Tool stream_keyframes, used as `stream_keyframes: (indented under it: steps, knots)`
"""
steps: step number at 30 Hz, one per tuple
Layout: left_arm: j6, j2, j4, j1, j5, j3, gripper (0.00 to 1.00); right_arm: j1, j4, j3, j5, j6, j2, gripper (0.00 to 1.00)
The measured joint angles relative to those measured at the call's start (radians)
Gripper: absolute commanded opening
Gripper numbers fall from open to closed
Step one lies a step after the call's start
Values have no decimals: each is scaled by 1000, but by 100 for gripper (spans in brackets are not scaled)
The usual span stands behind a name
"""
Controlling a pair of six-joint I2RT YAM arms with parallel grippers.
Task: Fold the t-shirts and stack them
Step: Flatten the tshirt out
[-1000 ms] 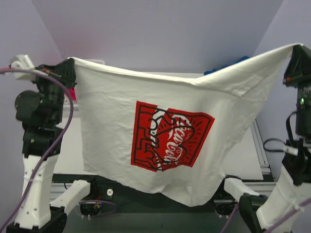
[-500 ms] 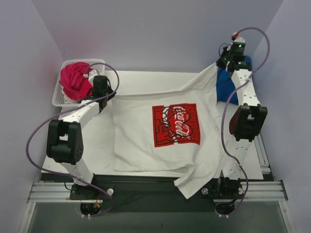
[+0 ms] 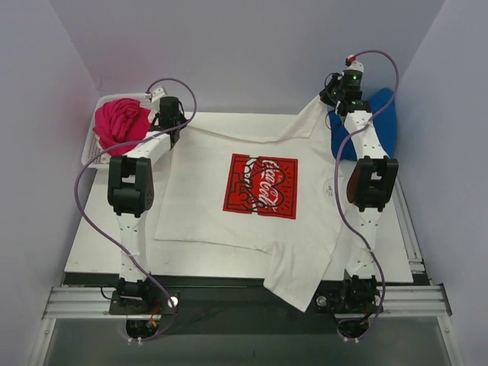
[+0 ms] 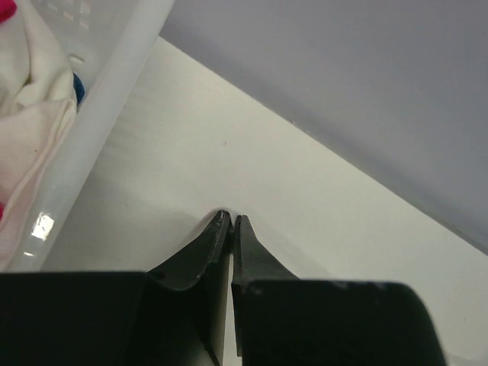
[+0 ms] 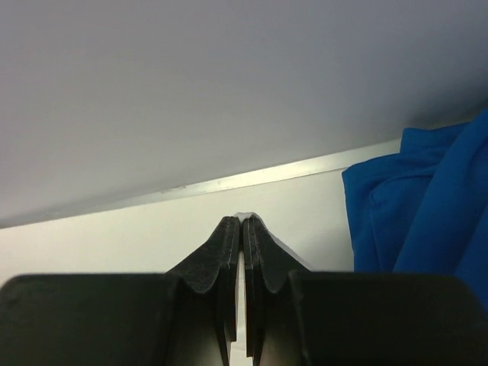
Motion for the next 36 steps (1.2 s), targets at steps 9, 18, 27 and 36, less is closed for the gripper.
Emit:
stream_keyframes:
  steps: [9,18,27,36]
  knots:
    - [5,15,2,20,-89,27,0,-5,66,39,-2,56,55,0]
    - [12,15,26,36,-97,13,41,-23,98,42,-32,112,101,61]
    - [22,13,112,52,-72,24,66,-69,95,8,-50,128,50,69]
    - [7,-140,29,41,-49,-117,65,29,-168,-277,103,74,-326,68]
